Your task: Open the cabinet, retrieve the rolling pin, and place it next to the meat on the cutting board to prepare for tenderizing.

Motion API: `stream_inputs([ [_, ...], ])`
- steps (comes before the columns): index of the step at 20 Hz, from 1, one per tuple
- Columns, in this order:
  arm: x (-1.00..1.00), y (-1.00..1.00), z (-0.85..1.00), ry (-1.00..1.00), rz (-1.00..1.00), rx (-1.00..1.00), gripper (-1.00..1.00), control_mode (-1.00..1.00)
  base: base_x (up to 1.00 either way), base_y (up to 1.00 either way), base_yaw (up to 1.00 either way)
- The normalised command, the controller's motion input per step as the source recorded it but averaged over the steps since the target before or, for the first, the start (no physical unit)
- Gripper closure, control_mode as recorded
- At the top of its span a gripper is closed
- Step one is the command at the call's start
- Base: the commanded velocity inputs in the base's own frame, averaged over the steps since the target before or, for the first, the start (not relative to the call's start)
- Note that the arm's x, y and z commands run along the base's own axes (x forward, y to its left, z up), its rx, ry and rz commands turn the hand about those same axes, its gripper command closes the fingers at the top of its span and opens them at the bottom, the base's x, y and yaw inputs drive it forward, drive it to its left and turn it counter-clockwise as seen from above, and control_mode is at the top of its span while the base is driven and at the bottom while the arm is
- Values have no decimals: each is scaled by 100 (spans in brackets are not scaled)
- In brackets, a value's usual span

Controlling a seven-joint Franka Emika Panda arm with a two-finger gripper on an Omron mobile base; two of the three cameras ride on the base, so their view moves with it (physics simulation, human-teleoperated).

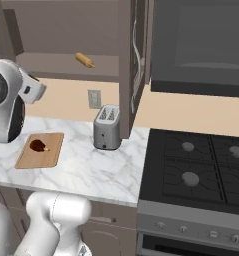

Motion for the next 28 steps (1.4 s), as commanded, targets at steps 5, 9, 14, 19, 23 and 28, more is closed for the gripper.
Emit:
stream_inputs([
  [5, 38, -25, 0, 9, 14, 12, -100, -100, 0, 0, 0],
  [9, 20, 0, -10, 8, 12, 3, -100, -100, 0, 0, 0],
  [14, 37, 9, -3, 6, 11, 1, -100, -100, 0, 0, 0],
  [19, 40, 11, 0, 3, 9, 1, -100, -100, 0, 0, 0],
  [23, 46, 19, -1, 1, 6, 1, -100, -100, 0, 0, 0],
  [28, 43, 21, -3, 0, 6, 1, -100, -100, 0, 0, 0],
])
